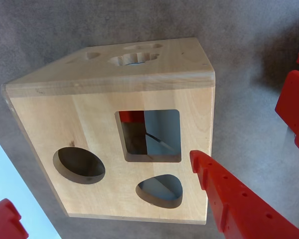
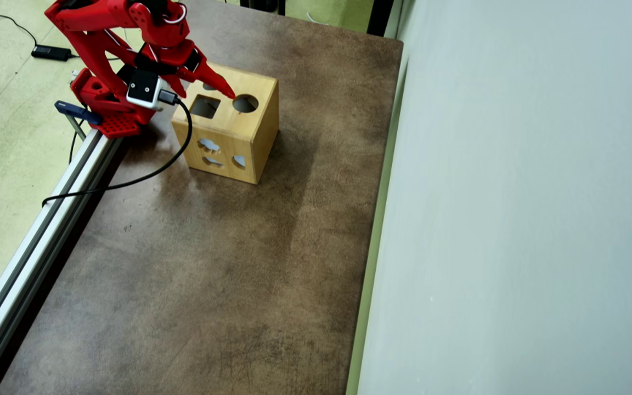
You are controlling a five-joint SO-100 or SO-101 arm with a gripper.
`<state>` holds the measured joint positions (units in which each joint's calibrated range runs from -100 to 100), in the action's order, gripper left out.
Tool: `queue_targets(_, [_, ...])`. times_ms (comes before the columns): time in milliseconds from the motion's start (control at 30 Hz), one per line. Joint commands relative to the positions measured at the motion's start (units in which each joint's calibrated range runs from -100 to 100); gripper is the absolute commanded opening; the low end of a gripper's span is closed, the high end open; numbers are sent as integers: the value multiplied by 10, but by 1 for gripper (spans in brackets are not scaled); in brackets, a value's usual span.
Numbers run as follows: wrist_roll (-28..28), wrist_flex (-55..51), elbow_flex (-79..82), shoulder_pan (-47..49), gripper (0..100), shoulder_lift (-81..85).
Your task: Pick and place the red cube on the square hole
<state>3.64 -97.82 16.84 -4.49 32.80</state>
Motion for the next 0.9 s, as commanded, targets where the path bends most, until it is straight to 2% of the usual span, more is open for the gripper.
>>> queue_targets(0, [-1,-2,-2,3,49,18])
queue_targets(867, [2,1,0,3,49,10])
